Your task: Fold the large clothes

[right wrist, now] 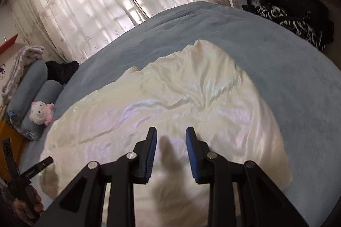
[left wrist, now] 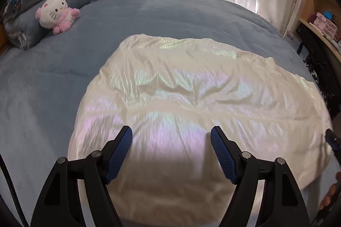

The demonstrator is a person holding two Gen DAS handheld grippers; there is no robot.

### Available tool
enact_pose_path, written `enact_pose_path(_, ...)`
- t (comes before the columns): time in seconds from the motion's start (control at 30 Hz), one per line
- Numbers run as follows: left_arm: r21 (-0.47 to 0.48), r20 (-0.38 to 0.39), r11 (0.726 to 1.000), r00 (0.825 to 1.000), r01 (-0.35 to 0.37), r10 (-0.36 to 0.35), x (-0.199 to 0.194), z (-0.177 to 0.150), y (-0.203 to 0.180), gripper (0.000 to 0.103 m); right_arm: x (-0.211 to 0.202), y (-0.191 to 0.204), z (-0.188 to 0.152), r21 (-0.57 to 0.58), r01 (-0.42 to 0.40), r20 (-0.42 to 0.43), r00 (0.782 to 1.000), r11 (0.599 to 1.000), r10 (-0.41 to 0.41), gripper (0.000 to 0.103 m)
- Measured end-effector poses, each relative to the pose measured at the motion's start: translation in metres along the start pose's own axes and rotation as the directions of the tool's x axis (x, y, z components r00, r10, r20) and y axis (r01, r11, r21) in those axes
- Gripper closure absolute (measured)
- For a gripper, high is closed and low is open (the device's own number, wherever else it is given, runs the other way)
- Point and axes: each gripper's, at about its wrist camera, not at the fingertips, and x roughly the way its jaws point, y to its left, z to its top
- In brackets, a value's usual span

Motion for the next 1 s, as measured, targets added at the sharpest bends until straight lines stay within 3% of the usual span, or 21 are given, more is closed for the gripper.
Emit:
enact_pose_path(0.4, -0.041, -0.014, 0.996, 0.996, 0.083, -0.083, -0.044, -0.042, -0.003, 0.029, -0.026, 0.029, -0.04, 0.025, -0.111, -0.039, 0.993, 0.993, 0.112, 0.074)
enact_pose_path(0.7, -0.13, -0.058, 0.975, 0.98, 0.181, -0.19, -0.051, -0.079, 0.009, 0.029, -0.037, 0.044, -0.088, 0.051, -0.16, -0.085, 0.983, 0.986, 0.164, 0.07)
enact_pose_path(0.77, -0.165, -0.069, 0.959, 0.968, 0.229, -0.243, -0.047, -0.087, 0.015, 0.028, -0.038, 0.048, -0.097, 0.038, -0.162, -0.096, 0.982, 0.986, 0.165, 0.068)
enact_pose_path(0.9, -0.308, -0.088, 0.87, 0.899, 0.386, -0.43, -0.028, -0.111, 0.034, 0.028, -0.037, 0.06, -0.112, -0.004, -0.161, -0.119, 0.98, 0.987, 0.159, 0.068)
enact_pose_path(1.0, -0.38, -0.086, 0.837, 0.887, 0.392, -0.454, -0.012, -0.125, 0.046, 0.028, -0.032, 0.066, -0.116, -0.031, -0.158, -0.128, 0.98, 0.987, 0.153, 0.068)
